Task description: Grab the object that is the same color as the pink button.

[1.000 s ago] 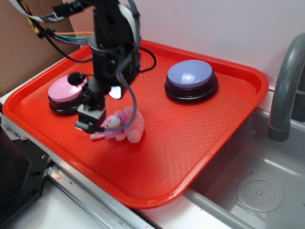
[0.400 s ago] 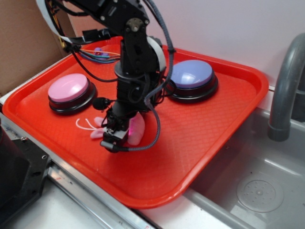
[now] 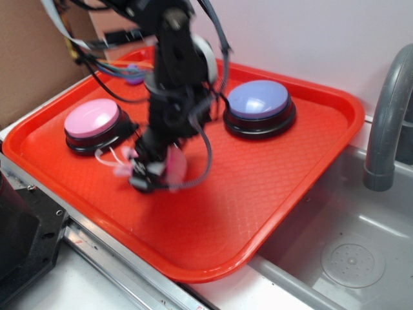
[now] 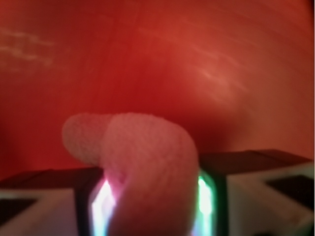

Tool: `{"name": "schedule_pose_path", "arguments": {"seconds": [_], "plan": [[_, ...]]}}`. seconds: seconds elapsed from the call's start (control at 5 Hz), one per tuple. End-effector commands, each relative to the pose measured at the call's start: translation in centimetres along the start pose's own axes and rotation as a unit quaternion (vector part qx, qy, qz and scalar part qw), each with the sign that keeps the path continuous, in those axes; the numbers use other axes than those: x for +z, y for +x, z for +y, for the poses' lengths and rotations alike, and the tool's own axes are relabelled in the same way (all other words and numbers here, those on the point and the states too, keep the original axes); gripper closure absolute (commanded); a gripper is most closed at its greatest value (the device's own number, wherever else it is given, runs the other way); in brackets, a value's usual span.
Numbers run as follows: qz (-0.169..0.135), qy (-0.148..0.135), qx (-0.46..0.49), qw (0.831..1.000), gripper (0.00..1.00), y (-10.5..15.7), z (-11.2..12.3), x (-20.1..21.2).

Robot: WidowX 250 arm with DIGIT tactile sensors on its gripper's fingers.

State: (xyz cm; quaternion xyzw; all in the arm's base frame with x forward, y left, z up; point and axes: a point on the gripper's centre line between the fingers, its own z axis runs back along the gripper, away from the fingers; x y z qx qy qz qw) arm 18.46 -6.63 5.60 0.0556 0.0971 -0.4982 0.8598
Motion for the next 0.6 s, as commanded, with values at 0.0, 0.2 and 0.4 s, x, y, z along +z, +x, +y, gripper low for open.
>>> {"name": "schedule_pose_path", "arguments": {"seconds": [0.0, 0.2, 0.4], "plan": [[-0.062, -0.002, 0.255, 0.965, 1.0, -5.9, 1.1, 9.8], [-0.067, -0.001, 0.376, 0.924, 1.0, -8.6, 0.8, 14.1], [-0.061, -0.037, 0.464, 0.883, 1.0, -9.6, 0.3, 14.1]]}}
